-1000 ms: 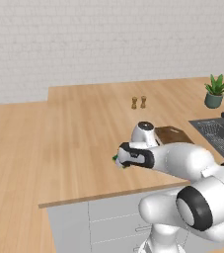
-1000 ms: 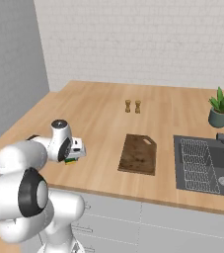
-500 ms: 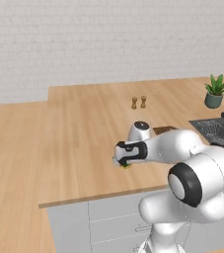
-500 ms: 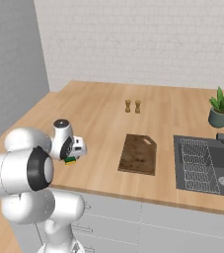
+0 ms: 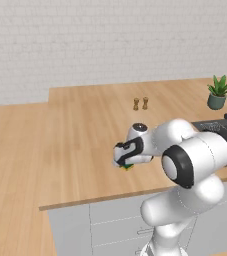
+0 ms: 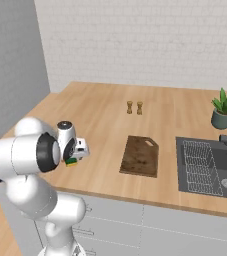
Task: Pick up the sponge from the counter and clean the cutting board by briefly scrubbing or pressing down on the cutting board. Once finished, release the sponge.
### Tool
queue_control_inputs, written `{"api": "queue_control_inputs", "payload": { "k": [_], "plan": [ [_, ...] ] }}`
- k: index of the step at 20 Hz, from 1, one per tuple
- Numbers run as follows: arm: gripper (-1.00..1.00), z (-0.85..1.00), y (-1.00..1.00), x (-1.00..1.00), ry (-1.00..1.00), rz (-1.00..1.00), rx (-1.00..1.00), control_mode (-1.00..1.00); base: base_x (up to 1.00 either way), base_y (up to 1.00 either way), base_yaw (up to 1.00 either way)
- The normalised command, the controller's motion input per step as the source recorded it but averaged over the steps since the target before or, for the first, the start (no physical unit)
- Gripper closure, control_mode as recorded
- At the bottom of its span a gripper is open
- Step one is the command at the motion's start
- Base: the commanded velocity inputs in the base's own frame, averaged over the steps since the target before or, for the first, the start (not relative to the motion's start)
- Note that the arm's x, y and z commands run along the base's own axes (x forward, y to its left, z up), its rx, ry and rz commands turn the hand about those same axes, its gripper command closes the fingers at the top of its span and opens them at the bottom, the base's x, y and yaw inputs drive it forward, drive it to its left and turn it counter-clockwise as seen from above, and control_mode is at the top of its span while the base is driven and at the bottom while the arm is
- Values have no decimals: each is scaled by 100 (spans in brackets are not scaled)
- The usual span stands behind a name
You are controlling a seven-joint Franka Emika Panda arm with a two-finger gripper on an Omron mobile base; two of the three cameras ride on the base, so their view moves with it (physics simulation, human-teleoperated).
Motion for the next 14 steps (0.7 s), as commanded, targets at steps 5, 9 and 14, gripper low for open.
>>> {"api": "queue_control_inputs", "payload": {
  "k": [5,9,14],
  "plan": [
    [-100,-22,10,13,0,0,0,-100,0,0,0],
    [-100,-17,2,13,0,0,0,-100,0,0,0],
    [-100,-19,0,10,0,0,0,-100,0,0,0]
  ]
}}
